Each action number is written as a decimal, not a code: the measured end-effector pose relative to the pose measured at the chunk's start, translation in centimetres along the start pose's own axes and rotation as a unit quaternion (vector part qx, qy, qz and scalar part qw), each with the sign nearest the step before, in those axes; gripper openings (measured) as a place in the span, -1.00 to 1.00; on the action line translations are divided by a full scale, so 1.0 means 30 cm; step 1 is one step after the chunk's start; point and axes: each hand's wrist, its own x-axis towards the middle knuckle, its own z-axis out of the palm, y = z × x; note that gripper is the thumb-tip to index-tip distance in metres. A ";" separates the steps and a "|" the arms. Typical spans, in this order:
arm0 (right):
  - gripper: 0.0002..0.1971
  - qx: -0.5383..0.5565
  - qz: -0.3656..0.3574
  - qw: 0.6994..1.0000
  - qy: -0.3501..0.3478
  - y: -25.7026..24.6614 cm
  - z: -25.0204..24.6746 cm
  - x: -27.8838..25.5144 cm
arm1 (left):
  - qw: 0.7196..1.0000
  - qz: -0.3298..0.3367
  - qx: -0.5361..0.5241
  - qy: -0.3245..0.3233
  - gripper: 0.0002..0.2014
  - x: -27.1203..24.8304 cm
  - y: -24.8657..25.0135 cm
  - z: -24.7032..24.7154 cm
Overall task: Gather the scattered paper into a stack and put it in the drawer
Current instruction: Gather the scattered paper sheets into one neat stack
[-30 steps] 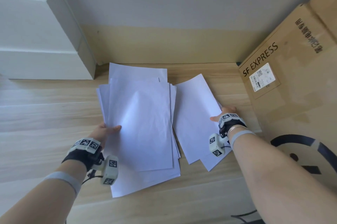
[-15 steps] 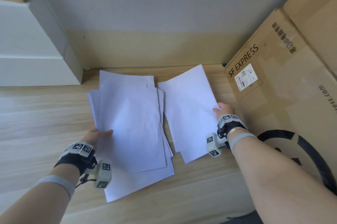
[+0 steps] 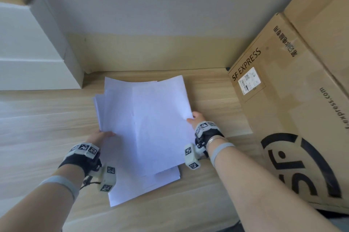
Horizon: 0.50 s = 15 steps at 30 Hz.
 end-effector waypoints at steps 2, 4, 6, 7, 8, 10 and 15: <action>-0.58 -0.024 0.012 0.999 -0.017 -0.032 0.075 -0.016 | 1.000 -0.001 0.019 -0.014 -0.55 -0.009 0.008 0.001; -0.50 -0.051 -0.009 0.999 -0.007 -0.071 0.133 -0.036 | 0.998 0.003 0.051 -0.023 -0.46 -0.024 0.020 0.006; -0.43 -0.098 -0.031 0.995 -0.012 -0.099 0.183 -0.054 | 0.996 0.016 0.087 -0.028 -0.42 -0.032 0.027 0.012; -0.43 -0.114 -0.036 0.993 -0.017 -0.109 0.204 -0.063 | 0.995 0.022 0.092 -0.032 -0.39 -0.035 0.030 0.015; -0.42 -0.123 -0.040 0.991 -0.025 -0.114 0.224 -0.066 | 0.995 0.026 0.083 -0.043 -0.37 -0.035 0.030 0.017; -0.36 -0.128 -0.042 0.990 -0.037 -0.119 0.244 -0.072 | 0.997 0.025 0.063 -0.046 -0.44 -0.032 0.027 0.020; -0.08 -0.015 -0.036 0.998 -0.047 -0.111 0.222 -0.055 | 0.998 0.047 0.001 -0.032 -0.56 -0.055 0.035 0.017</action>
